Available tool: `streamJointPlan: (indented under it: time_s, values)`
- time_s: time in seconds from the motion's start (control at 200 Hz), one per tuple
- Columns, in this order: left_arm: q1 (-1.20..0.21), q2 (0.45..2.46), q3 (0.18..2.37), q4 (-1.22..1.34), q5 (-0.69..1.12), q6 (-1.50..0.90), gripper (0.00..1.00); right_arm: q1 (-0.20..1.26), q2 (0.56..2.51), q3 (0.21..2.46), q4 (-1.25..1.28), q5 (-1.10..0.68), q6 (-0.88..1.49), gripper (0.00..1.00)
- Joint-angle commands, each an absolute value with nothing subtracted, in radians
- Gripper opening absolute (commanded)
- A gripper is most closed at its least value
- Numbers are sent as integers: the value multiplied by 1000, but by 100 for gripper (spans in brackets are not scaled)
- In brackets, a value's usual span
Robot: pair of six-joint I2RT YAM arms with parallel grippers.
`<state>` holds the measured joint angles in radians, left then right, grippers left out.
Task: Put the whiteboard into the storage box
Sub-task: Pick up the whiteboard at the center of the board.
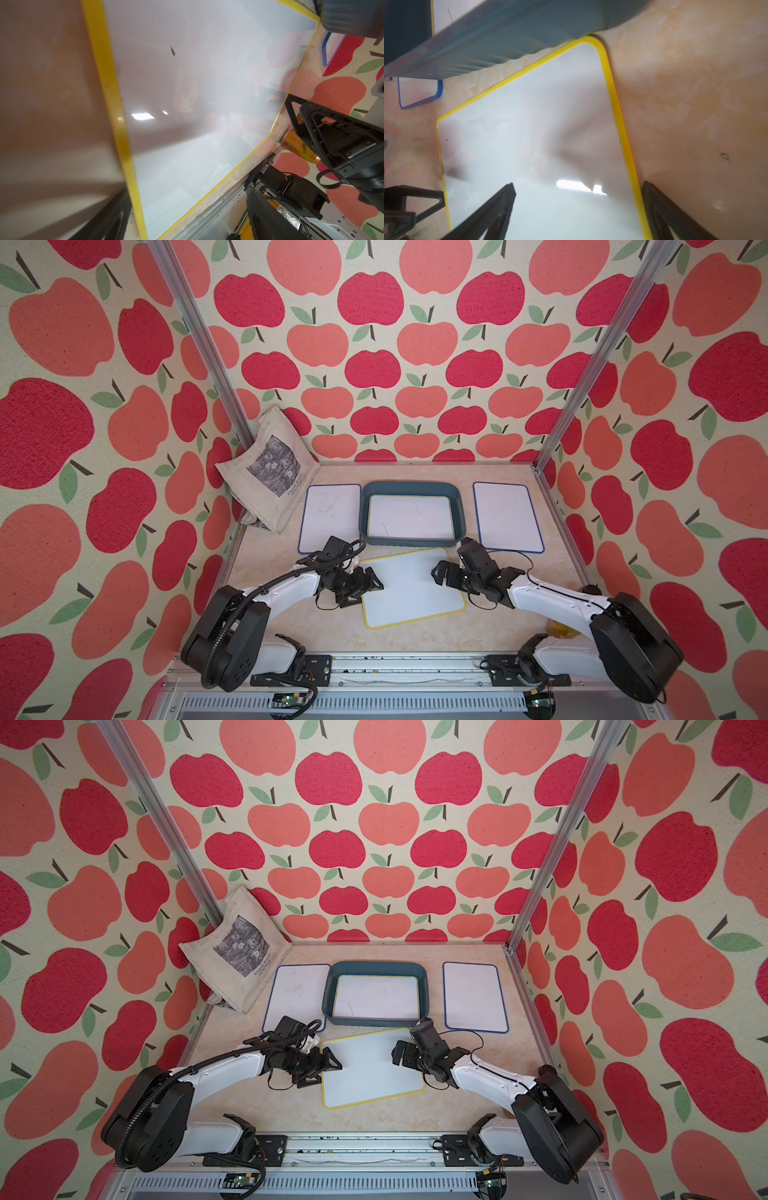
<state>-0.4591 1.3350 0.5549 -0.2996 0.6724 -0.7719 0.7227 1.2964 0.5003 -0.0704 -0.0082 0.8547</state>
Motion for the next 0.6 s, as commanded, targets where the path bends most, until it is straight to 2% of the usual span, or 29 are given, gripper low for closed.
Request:
streamJointPlan:
  time_s: [0.0, 0.595]
  values:
    - [-457, 1288, 559, -132, 841, -792, 88, 779, 1340, 429, -165, -266, 939, 99]
    - [-388, 1164, 548, -268, 815, -742, 79, 779, 1272, 421, -243, -229, 939, 99]
